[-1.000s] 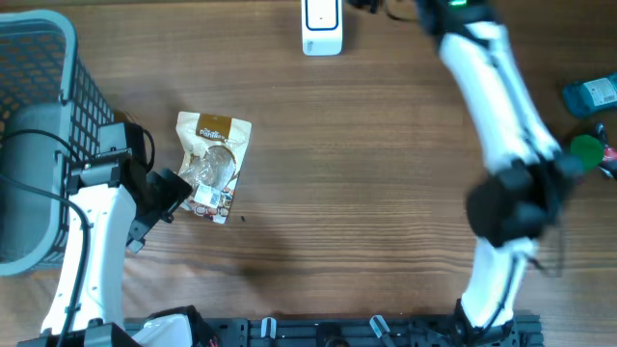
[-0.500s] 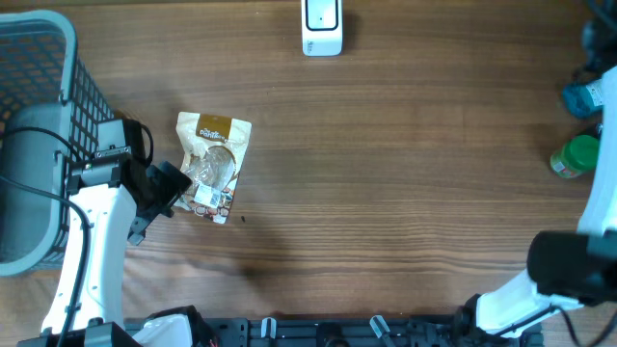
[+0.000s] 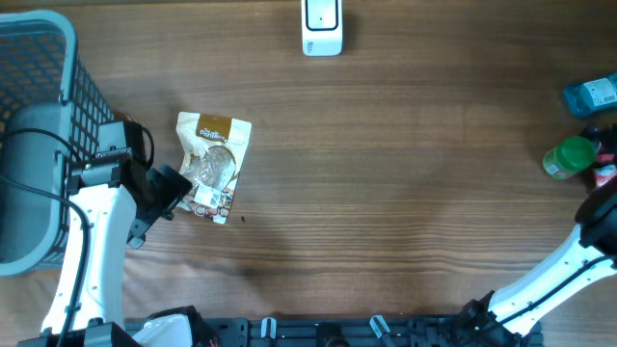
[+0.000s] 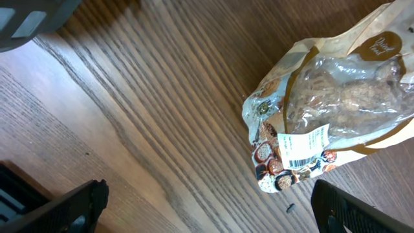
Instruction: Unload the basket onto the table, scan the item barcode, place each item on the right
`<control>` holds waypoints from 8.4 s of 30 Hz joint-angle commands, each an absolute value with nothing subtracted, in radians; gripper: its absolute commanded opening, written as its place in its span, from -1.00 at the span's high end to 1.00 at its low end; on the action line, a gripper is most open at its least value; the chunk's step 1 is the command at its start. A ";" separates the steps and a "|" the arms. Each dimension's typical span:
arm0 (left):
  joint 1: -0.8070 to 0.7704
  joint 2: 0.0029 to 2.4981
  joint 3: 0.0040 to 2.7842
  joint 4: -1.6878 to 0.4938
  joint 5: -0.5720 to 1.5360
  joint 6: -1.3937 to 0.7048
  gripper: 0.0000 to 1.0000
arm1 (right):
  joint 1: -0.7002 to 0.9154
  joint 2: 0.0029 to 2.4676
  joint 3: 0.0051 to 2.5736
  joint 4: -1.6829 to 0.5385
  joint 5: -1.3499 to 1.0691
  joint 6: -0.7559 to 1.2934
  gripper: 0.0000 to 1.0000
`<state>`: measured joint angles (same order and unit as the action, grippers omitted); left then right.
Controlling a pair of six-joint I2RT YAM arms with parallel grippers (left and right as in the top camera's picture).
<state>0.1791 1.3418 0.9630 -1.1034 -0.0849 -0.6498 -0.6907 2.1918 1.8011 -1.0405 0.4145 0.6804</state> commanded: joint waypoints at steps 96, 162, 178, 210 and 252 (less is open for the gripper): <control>-0.217 1.379 1.359 -1.076 -0.304 -0.400 -1.00 | 0.479 2.152 1.969 -1.167 -0.066 0.473 -1.00; -0.218 1.985 1.178 -0.714 0.375 -0.432 0.28 | 0.281 2.333 1.983 -1.148 -0.542 0.324 -0.79; -0.203 1.984 1.178 -0.643 0.402 -0.479 0.92 | 0.281 2.334 1.964 -1.154 -0.747 0.208 -0.86; -0.204 1.984 1.178 -0.678 0.403 -0.479 0.92 | 0.331 2.444 1.670 -0.364 -1.344 0.395 0.91; -0.221 1.984 1.178 -0.606 0.359 -0.540 0.92 | 0.332 2.449 1.627 -0.448 -0.865 0.613 -0.96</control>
<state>-0.2047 1.9602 1.1923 -0.6052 0.3424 -0.5297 0.3119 2.3936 1.6871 -0.5171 -1.0672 0.4953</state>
